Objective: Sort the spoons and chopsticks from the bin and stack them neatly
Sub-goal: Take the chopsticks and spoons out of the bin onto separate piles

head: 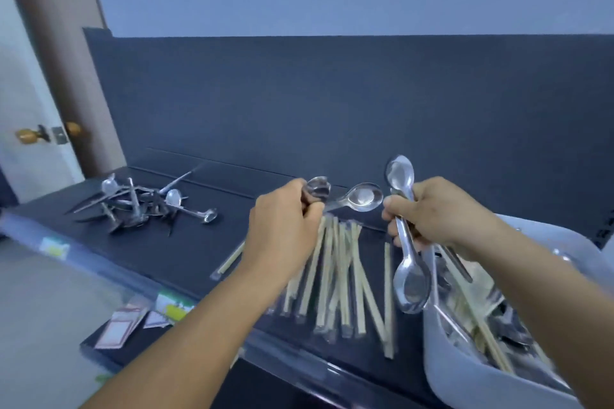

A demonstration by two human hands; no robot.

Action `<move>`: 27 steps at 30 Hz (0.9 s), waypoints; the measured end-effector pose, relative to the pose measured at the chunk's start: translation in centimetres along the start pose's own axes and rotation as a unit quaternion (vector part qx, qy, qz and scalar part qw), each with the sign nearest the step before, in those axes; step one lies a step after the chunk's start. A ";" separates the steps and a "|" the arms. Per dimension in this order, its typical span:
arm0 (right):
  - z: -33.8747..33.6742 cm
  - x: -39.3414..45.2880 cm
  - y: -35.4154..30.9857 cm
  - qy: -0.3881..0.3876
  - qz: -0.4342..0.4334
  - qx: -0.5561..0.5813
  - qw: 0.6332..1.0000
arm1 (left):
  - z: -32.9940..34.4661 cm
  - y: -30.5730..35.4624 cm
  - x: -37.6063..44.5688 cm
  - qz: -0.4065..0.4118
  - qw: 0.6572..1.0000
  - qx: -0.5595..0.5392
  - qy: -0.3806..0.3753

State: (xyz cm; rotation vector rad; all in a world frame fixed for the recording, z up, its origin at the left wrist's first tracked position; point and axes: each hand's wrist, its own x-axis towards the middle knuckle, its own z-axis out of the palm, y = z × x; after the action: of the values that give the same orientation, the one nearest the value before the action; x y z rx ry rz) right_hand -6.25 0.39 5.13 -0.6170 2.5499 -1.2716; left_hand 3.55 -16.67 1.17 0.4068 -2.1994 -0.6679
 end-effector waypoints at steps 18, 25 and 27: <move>29.9 8.1 -18.8 -0.121 -0.023 -0.035 0.992 | -18.9 -29.3 4.3 -0.101 0.990 0.098 0.032; 34.3 16.4 -18.3 -0.110 0.010 -0.097 0.989 | -16.7 -34.7 9.0 -0.120 0.986 0.118 0.009; 35.3 18.8 -18.0 -0.106 0.018 -0.130 0.986 | -15.3 -35.8 10.7 -0.114 0.985 0.127 -0.008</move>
State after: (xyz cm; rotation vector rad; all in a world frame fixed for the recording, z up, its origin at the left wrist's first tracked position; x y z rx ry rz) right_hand -4.74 -42.93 -1.87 -0.7118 2.5503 -0.8179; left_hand 10.96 -55.91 -4.79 0.7951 -2.2809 -0.5116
